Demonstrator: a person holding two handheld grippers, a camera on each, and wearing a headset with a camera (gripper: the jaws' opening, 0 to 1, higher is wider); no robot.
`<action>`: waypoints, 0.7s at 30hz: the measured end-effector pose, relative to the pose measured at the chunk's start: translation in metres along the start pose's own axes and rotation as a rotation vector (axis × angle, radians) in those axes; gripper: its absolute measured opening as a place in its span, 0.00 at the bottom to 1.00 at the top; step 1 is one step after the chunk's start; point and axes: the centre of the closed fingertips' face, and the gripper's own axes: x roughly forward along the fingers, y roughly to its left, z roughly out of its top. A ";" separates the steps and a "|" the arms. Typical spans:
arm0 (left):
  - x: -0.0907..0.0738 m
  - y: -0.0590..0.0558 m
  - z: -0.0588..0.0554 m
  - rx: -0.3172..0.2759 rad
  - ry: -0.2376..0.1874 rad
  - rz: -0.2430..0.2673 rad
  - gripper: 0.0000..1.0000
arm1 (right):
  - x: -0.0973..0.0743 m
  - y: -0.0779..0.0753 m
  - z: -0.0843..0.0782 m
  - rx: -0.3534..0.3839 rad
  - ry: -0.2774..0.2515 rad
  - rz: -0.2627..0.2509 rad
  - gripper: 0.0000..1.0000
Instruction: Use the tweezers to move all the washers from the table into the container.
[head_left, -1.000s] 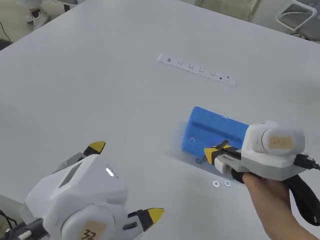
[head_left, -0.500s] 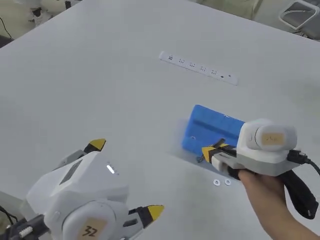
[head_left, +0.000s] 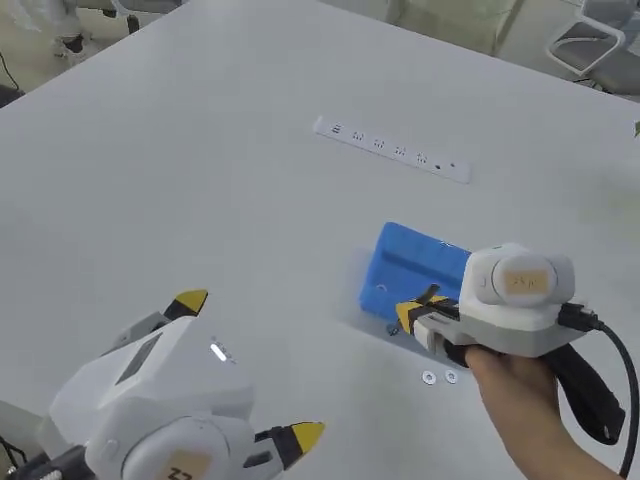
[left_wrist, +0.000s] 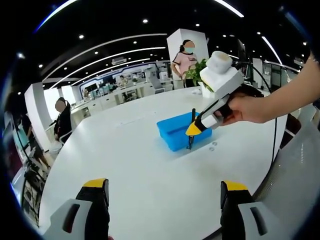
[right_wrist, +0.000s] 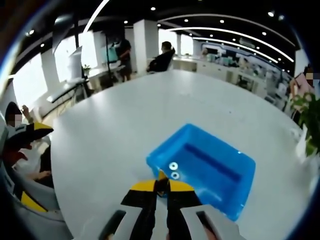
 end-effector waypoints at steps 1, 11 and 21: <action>0.000 0.000 0.000 0.001 0.000 0.000 0.94 | -0.002 0.002 0.001 0.003 -0.001 0.007 0.03; -0.001 -0.002 0.001 0.008 0.002 -0.005 0.94 | -0.017 0.005 0.005 -0.008 -0.008 0.038 0.03; -0.002 -0.004 0.001 0.016 0.007 -0.010 0.94 | -0.029 0.001 0.039 -0.053 -0.081 0.035 0.03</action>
